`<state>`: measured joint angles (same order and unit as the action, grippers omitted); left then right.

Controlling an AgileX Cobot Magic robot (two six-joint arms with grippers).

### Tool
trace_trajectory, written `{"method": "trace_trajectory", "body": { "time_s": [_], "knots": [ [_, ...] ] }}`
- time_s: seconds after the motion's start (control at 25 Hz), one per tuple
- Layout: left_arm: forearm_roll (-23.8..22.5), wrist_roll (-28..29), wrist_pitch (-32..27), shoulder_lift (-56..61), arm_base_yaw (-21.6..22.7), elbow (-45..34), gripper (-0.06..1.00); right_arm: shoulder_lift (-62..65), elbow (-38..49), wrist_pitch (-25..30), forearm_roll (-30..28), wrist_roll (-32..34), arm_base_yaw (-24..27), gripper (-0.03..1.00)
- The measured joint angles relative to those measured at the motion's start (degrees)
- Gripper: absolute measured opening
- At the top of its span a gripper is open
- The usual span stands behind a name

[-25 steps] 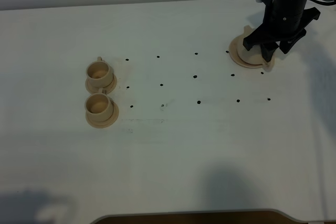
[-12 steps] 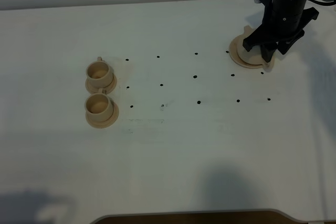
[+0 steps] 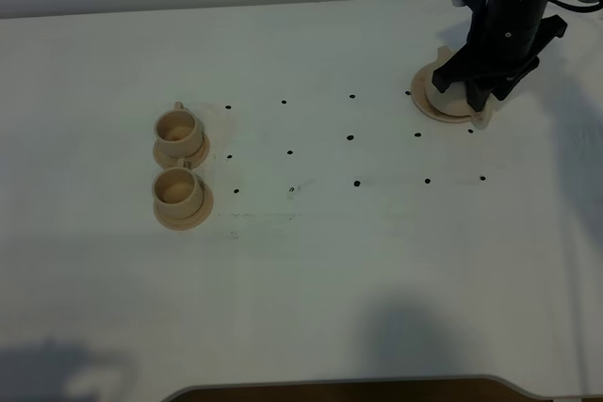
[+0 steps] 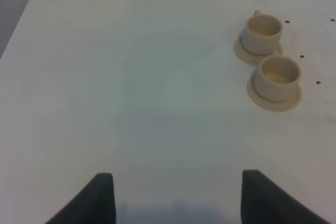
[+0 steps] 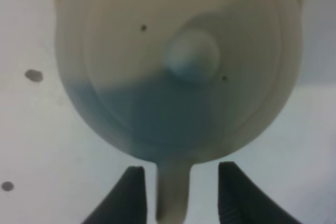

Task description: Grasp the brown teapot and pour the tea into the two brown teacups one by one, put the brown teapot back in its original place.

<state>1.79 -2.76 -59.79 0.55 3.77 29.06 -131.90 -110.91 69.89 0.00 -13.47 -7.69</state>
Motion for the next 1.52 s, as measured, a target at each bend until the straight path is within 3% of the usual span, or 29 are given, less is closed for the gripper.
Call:
{"method": "trace_trajectory", "body": {
  "time_s": [0.28,1.52],
  "knots": [
    [0.0,0.0,0.0,0.0,0.0,0.0,0.55,0.0,0.0,0.1,0.0,-0.1,0.0,0.12],
    [0.0,0.0,0.0,0.0,0.0,0.0,0.55,1.2,0.0,-1.6,3.5,-1.3,0.1,0.12]
  ]
}}
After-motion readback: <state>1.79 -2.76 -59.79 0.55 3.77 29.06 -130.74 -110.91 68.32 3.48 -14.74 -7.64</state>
